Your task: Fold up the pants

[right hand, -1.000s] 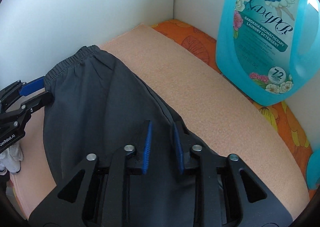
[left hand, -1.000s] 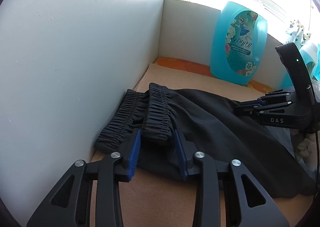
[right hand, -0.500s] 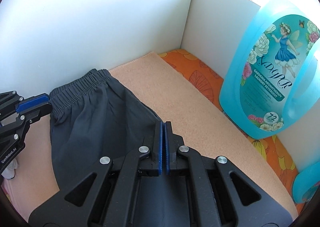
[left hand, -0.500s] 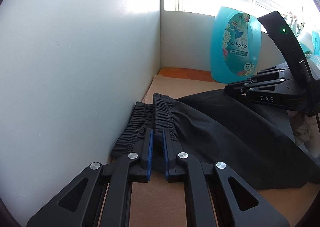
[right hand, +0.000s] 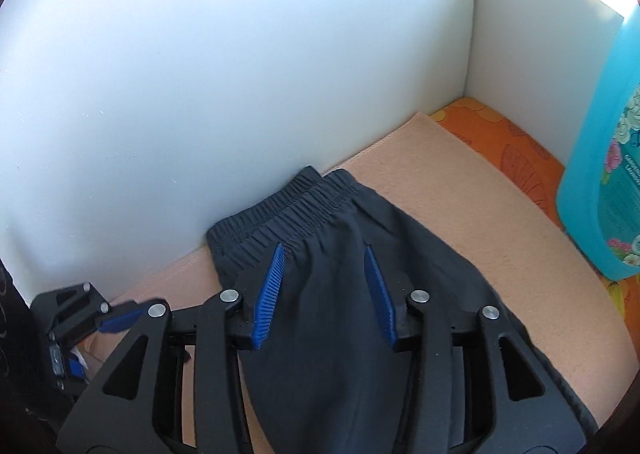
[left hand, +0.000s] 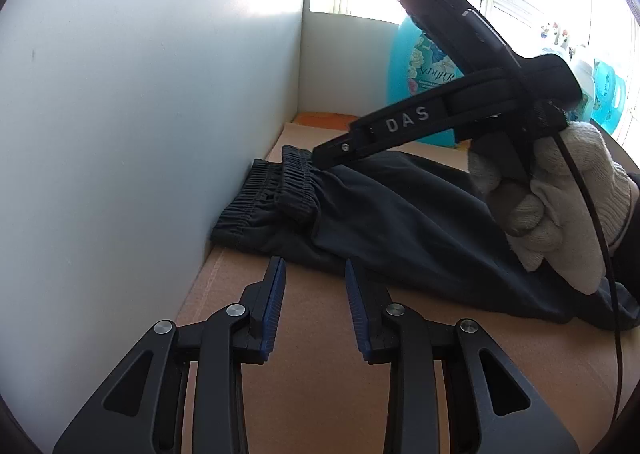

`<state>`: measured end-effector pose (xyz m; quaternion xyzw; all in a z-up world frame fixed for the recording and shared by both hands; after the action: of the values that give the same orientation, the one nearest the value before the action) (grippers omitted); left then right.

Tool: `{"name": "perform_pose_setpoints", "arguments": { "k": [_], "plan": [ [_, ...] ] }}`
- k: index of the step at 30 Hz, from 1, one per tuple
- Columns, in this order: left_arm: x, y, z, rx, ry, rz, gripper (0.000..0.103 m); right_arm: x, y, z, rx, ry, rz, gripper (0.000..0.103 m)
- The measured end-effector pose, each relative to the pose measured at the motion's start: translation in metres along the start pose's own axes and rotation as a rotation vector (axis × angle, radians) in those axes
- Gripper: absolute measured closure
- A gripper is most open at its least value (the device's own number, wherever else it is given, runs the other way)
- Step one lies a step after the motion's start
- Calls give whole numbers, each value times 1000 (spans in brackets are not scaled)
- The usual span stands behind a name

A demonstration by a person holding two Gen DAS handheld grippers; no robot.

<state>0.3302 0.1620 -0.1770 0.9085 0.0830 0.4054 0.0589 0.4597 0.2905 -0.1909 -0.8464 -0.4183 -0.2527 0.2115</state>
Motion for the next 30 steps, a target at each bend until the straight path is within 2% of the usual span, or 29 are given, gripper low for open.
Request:
{"name": "perform_pose_setpoints", "arguments": {
  "k": [1, 3, 4, 6, 10, 12, 13, 15, 18, 21, 25, 27, 30],
  "plan": [
    [-5, 3, -5, -12, -2, -4, 74, -1, -7, 1, 12, -13, 11, 58],
    [-13, 7, -15, -33, -2, -14, 74, 2, -14, 13, 30, -55, 44, 45],
    [-16, 9, -19, -46, -2, -24, 74, 3, -15, 19, 27, -75, 65, 42],
    [-19, 12, -24, -68, -6, -33, 74, 4, -17, 29, 11, -101, 91, 42],
    [-19, 8, -28, -64, 4, -42, 74, -7, -18, 46, -61, -145, 93, 42],
    [-19, 4, -29, -63, 11, -53, 74, -11, -19, 47, -42, -138, 115, 56],
    [-18, 3, -29, -65, 13, -59, 74, -11, -19, 45, -32, -121, 131, 57],
    [-21, -2, -34, -68, 18, -67, 74, -9, -19, 36, 26, -90, 167, 77],
    [-25, -5, -40, -73, 20, -74, 74, 2, -24, 23, 113, -34, 201, 77],
    [-25, -7, -38, -66, 22, -72, 74, 11, -35, 17, 191, 6, 226, 77],
    [-23, -8, -38, -62, 30, -80, 74, 11, -40, 30, 164, -13, 211, 76],
    [-23, -8, -39, -59, 32, -80, 74, 5, -42, 36, 203, -42, 226, 66],
    [-25, -6, -38, -57, 27, -78, 74, 4, -40, 22, 242, -8, 243, 59]
  ]
}}
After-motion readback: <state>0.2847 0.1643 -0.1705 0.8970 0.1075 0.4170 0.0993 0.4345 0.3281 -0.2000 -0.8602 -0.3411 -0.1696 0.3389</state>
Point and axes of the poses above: each gripper's, at about its wrist camera, not at the fingertips, and z roughly the way its jaws point, y to its right, x to its top, the point moved 9 cm from there along z, roughly the way its jaws point, and after that the axes turned 7 degrees about -z, right-handed, at the moved point
